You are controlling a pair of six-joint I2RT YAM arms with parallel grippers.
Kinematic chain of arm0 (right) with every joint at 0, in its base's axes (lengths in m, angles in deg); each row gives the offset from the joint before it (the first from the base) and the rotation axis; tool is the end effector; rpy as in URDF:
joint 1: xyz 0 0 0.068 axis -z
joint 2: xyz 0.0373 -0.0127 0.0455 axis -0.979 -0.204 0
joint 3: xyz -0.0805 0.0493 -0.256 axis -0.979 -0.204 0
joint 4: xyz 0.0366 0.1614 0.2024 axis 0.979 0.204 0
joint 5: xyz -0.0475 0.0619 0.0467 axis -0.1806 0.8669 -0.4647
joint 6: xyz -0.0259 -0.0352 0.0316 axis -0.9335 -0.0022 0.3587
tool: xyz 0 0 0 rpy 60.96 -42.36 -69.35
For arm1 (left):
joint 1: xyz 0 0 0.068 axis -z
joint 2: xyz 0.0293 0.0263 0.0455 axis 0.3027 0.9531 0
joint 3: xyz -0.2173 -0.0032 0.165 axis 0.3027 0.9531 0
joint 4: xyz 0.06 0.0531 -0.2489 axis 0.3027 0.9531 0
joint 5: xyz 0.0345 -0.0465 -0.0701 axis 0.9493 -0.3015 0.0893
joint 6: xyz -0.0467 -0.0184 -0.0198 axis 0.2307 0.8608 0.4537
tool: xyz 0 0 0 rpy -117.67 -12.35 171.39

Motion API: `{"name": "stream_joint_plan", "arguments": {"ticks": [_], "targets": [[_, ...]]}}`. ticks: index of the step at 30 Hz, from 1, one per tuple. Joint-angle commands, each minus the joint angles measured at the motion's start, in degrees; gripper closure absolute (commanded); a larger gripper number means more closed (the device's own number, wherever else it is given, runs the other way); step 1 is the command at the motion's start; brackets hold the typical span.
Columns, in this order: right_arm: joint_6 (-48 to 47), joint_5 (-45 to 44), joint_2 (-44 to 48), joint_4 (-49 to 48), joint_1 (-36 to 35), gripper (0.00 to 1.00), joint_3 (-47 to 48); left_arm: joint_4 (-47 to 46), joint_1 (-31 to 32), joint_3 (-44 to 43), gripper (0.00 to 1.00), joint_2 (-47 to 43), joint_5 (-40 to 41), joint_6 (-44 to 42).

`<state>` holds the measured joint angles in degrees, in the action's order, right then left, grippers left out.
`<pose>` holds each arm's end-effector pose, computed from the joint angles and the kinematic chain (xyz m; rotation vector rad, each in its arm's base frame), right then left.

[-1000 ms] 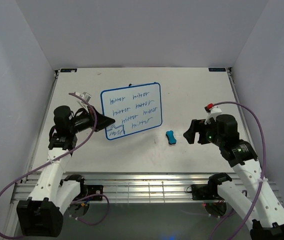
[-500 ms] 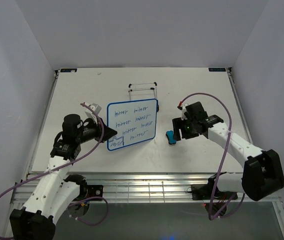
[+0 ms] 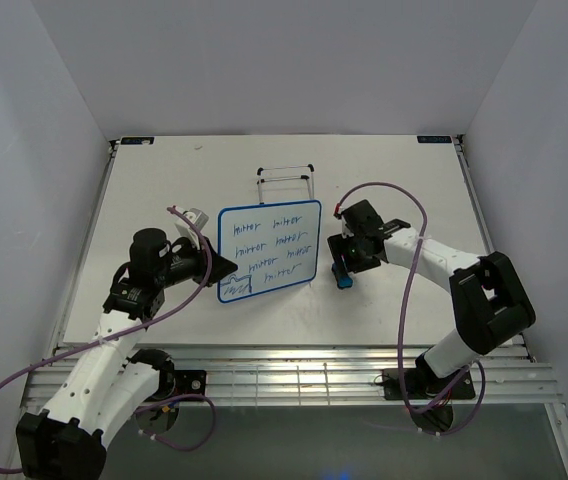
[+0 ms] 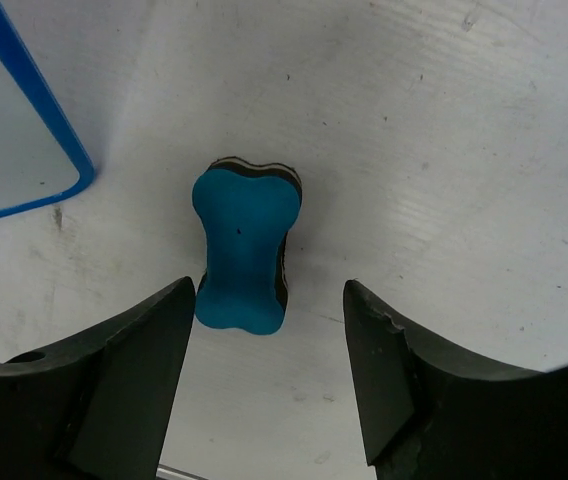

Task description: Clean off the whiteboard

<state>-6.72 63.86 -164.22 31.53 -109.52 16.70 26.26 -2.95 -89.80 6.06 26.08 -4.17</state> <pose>0.2578 0.1551 0.1914 -0.4856 2.6089 0.1880 0.1642 -0.0650 0.2659 0.3999 2.0482 -0.9808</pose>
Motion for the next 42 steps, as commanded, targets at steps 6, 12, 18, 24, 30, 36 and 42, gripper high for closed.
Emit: {"name": "stream_joint_plan", "arguments": {"ticks": [6,12,18,24,30,36,42], "targets": [[0.1,-1.3,-4.1,-3.5,-1.2,0.34,4.0,-0.9,0.8,-0.5,1.0,-0.5,0.4,-1.5],[0.1,-1.6,-4.8,-3.5,-1.5,0.39,3.8,-0.9,0.9,-0.5,1.0,-0.7,0.3,-1.6],[0.4,-1.5,-5.1,-4.1,-1.9,0.46,3.1,-0.9,1.0,-0.5,1.0,-0.5,0.3,-1.6],[0.3,-1.3,-6.3,-4.2,-2.3,0.5,2.8,-0.9,1.2,-0.5,1.0,-1.0,0.4,-1.6],[0.5,-2.2,-6.4,-3.8,-2.5,0.53,3.1,-0.9,1.4,-0.5,1.0,-0.9,0.3,-1.6],[0.4,-2.2,-6.3,-3.6,-2.5,0.61,2.9,-0.8,1.5,-0.5,1.0,-1.0,0.4,-1.7],[0.3,-3.5,-6.1,-3.8,-2.5,0.65,2.1,-0.7,1.5,-0.5,1.0,-1.0,0.7,-1.7]]}}
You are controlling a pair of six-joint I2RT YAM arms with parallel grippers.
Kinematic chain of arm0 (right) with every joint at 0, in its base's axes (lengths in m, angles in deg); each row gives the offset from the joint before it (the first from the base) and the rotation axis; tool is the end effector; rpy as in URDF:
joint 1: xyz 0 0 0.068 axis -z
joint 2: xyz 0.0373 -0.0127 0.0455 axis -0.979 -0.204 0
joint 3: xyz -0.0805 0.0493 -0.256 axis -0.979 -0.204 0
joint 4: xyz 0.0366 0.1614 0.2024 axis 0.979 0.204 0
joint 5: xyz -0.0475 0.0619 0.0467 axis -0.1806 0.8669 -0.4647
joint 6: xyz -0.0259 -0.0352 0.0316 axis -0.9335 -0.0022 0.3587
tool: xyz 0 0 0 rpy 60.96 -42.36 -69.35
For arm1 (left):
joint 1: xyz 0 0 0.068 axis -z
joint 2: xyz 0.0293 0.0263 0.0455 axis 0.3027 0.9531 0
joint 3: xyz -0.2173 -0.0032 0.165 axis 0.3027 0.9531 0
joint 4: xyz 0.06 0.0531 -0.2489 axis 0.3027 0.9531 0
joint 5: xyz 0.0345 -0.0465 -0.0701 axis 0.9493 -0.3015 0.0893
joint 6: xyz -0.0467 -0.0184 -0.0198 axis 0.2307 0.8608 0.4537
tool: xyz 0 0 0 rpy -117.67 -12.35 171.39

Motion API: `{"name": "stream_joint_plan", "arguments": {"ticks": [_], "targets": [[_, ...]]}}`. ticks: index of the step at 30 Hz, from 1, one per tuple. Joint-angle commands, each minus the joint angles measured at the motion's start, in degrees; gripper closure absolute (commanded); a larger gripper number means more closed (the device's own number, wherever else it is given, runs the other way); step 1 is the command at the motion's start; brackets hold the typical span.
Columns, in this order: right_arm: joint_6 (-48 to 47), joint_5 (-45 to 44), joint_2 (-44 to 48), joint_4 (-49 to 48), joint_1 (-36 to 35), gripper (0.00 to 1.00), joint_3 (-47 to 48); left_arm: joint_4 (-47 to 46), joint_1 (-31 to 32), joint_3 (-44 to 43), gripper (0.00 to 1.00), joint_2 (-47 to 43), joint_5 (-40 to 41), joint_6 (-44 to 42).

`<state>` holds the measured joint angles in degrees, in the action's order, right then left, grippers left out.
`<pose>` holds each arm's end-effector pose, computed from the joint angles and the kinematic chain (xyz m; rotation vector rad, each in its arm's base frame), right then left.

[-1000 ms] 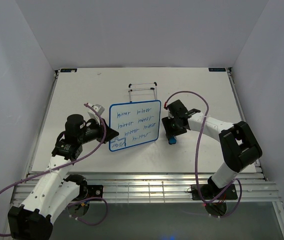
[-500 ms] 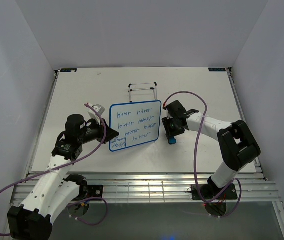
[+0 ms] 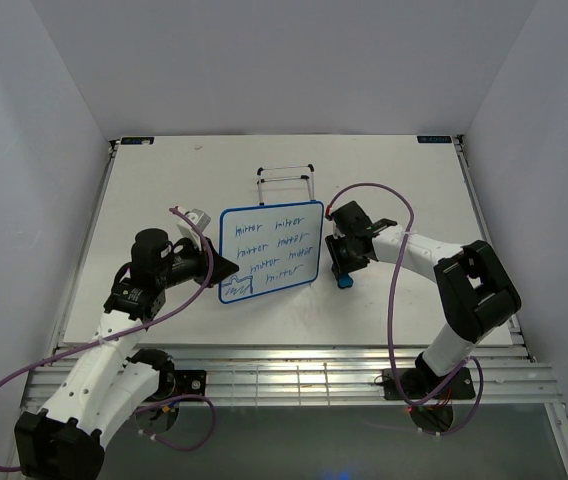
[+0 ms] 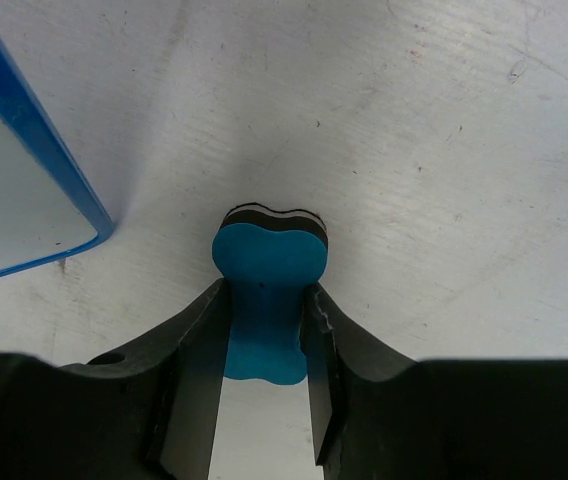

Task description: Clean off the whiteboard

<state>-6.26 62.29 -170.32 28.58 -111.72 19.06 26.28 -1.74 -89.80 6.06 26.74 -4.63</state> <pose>0.2692 0.1753 0.1748 -0.5182 2.6106 0.1626 0.1631 -0.0682 0.2657 0.4225 2.0469 -0.9769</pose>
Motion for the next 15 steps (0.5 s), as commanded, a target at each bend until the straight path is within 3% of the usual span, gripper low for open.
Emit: {"name": "stream_joint_plan", "arguments": {"ticks": [1,11,15], "targets": [[-0.2,-2.0,0.5,-1.3,-0.3,0.66,-0.7,-0.8,0.3,-0.5,1.0,-1.0,0.0,-1.1],[0.7,-2.3,10.9,0.4,-0.8,0.69,-1.6,-0.8,0.5,-0.5,1.0,-0.3,-0.2,-0.9],[0.7,2.6,16.7,-1.2,-0.8,0.69,-1.1,-0.9,0.6,-0.6,1.0,0.3,-0.9,-0.7]]}}
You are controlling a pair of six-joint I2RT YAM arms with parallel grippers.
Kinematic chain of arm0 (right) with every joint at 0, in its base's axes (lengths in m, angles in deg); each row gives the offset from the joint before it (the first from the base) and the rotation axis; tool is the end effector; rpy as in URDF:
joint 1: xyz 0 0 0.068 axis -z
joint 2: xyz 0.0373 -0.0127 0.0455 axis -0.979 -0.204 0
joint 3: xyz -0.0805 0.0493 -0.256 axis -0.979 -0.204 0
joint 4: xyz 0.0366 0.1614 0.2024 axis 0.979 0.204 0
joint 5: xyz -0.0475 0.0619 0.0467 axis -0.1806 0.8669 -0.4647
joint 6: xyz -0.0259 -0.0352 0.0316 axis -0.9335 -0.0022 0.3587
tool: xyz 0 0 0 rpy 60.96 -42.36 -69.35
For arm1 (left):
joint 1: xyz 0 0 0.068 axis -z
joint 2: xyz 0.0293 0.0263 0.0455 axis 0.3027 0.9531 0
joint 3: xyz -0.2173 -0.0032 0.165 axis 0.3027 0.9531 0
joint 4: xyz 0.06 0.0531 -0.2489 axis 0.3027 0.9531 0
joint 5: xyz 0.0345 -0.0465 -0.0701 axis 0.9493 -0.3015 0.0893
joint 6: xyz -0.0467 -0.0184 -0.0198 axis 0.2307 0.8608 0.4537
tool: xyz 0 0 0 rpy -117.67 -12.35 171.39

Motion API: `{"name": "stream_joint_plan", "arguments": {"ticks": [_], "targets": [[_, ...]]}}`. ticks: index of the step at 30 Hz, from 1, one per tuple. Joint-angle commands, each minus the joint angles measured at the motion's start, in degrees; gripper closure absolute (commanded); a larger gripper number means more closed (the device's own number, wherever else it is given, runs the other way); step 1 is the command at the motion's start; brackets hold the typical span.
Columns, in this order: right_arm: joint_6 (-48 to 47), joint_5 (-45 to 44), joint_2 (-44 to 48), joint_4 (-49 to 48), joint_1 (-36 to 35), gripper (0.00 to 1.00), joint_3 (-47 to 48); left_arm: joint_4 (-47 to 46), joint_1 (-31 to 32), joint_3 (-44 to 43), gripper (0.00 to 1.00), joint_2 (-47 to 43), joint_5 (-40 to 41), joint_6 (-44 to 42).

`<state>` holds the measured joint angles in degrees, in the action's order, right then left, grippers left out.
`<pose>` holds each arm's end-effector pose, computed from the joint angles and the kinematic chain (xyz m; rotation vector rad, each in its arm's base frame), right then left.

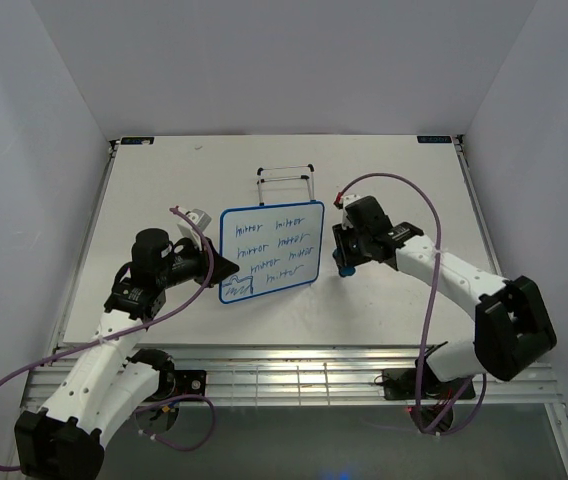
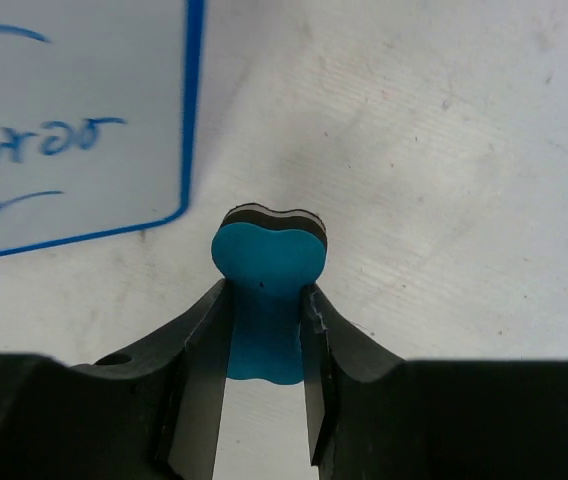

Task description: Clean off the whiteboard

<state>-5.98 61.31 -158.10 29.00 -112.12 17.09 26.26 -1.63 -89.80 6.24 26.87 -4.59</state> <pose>0.2472 0.1626 0.2259 -0.4733 2.4479 0.2237 0.1635 -0.0686 0.2652 0.4217 2.0503 -0.9765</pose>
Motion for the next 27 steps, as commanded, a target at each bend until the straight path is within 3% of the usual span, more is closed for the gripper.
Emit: {"name": "stream_joint_plan", "arguments": {"ticks": [1,6,9,17,27], "targets": [[0.3,5.4,6.9,-3.2,-0.4,0.69,0.7,-0.8,0.5,-0.5,1.0,0.4,-1.3,-0.6],[-2.1,15.2,13.2,-17.5,-2.8,0.72,-0.6,-1.1,0.8,-0.7,1.0,3.9,-3.6,0.2],[-5.1,15.2,13.0,-26.3,-6.9,0.73,0.2,-1.3,1.0,-0.7,1.0,4.8,-4.2,0.5],[-9.8,5.3,6.1,-36.2,-19.6,0.73,7.5,-1.7,1.2,-0.5,1.0,5.8,-6.1,0.9],[-12.0,-3.3,0.4,-40.8,-25.6,0.74,10.8,-2.2,1.2,-0.5,1.0,6.2,-7.0,1.2]]}}
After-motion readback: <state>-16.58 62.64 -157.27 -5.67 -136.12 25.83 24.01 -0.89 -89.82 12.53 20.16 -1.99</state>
